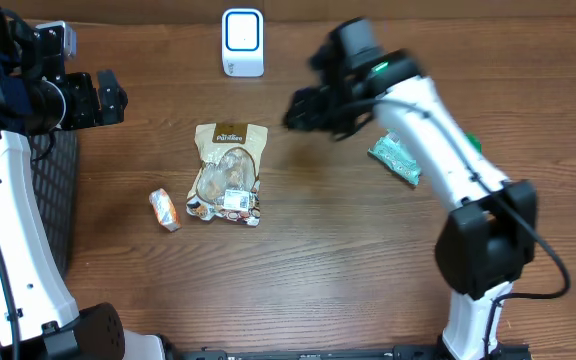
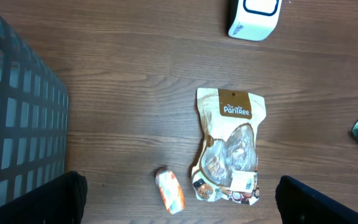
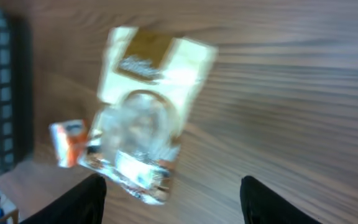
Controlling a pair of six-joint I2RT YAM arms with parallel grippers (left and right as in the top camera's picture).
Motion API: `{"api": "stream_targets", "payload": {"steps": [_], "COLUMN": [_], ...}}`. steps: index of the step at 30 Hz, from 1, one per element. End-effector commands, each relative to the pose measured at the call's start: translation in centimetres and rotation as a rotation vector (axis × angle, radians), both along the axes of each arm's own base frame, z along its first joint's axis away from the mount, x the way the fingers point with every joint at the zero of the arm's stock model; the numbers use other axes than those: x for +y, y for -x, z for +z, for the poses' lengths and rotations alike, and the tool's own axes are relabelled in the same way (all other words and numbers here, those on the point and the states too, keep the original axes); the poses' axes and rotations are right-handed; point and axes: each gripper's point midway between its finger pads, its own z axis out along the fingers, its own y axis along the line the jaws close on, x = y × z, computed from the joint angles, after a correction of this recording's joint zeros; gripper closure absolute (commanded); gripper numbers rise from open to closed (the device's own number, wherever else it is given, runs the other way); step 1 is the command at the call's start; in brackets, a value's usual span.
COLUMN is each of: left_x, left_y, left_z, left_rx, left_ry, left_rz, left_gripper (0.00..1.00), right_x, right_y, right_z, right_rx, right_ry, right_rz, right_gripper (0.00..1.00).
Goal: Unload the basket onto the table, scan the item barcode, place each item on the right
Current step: 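Move the right gripper left over the PanTree snack bag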
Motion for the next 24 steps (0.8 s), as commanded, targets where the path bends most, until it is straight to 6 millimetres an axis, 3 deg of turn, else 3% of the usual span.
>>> {"api": "stream_targets", "payload": {"steps": [1,7,11,18,24], "left_x": [-0.2,-0.2,-0.2,-0.2,-0.2], "left_y": [-0.2,-0.2,-0.2,-0.2,-0.2], "left_z": [0.3,0.3,0.3,0.3,0.3], "left_rx": [-0.012,-0.012,-0.012,-0.012,-0.012], "left_ry": [-0.009,-0.009,-0.009,-0.009,-0.009], "left_rz": [-0.023,-0.023,-0.023,-0.023,-0.023], "left_gripper": [0.00,0.00,0.01,0.01,0.00], "right_x": [6.0,13.2,16.3,18.4,17.1], "right_y": [2.7,5.6,7.9,11.6,12.7], "right_z": [-2.4,-5.8,-7.5,-10.5,-11.3], "right_rx": [0.060,0.055,0.049,0.092,0.140], "right_ry": [-0.055,-0.085,-0.081,-0.029,0.032], "right_rz": [0.018,0.071,0.134,0.192,0.190], "right_gripper": [0.34,0.35,0.36,0.36,0.36]}}
